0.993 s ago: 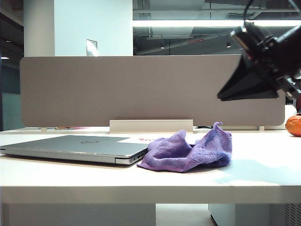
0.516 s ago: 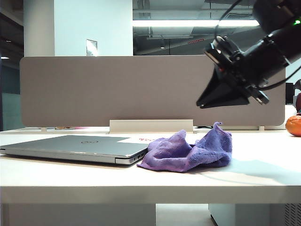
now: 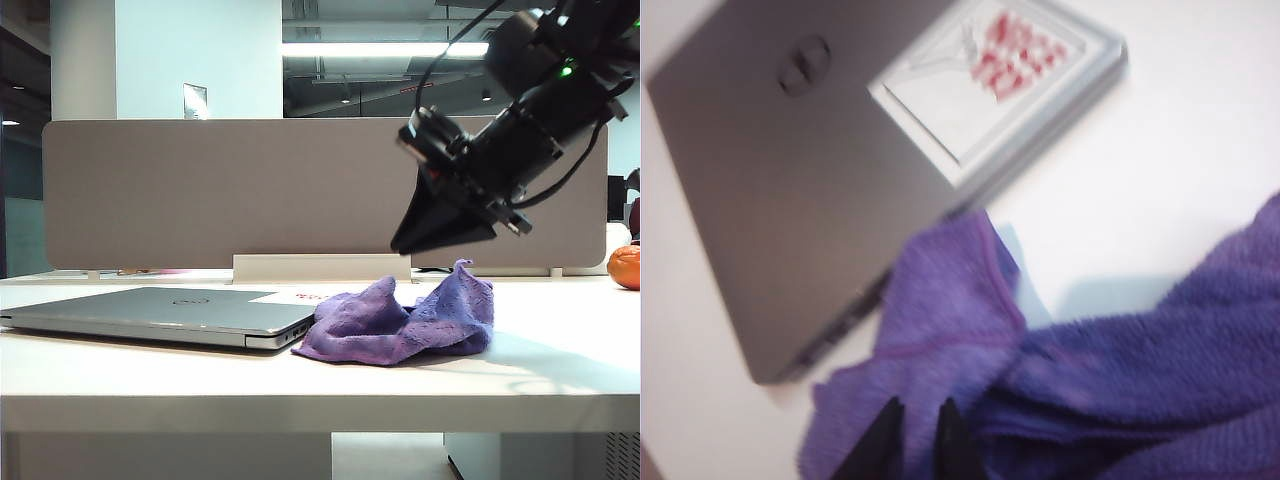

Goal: Pick up the purple rag and put it over the laptop.

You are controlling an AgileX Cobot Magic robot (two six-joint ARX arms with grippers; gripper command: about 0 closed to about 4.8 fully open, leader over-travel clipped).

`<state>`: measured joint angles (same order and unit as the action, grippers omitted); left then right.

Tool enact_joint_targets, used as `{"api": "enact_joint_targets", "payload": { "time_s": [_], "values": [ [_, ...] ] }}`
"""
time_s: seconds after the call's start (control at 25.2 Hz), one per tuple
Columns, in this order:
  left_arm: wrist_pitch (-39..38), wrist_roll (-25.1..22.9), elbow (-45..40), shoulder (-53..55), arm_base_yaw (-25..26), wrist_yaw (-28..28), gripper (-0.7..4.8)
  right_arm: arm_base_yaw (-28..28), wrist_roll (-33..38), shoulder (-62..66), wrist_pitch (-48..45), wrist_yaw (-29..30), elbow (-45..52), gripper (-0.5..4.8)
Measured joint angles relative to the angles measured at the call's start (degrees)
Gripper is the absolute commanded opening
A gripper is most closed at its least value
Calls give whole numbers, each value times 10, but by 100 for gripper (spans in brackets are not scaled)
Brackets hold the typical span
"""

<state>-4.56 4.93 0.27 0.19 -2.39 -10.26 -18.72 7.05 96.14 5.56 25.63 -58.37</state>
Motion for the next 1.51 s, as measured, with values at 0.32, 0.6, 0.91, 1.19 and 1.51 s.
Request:
{"api": "enact_joint_targets", "payload": {
  "time_s": [0.32,0.6,0.91,1.19,1.51],
  "values": [
    [0,0,0,0,0,0,-6,-15,-28,6,68,-31,-7,299],
    [0,0,0,0,0,0,-6,-44,-28,6,68,-42,-7,346],
    [0,0,0,0,0,0,-6,-71,-28,40,52,-65,-7,298],
    [0,0,0,0,0,0,-6,-73,-32,53,43,-75,-7,-6],
    [0,0,0,0,0,0,-6,-79,-26,47,-2,-15,-9,-6]
  ]
}}
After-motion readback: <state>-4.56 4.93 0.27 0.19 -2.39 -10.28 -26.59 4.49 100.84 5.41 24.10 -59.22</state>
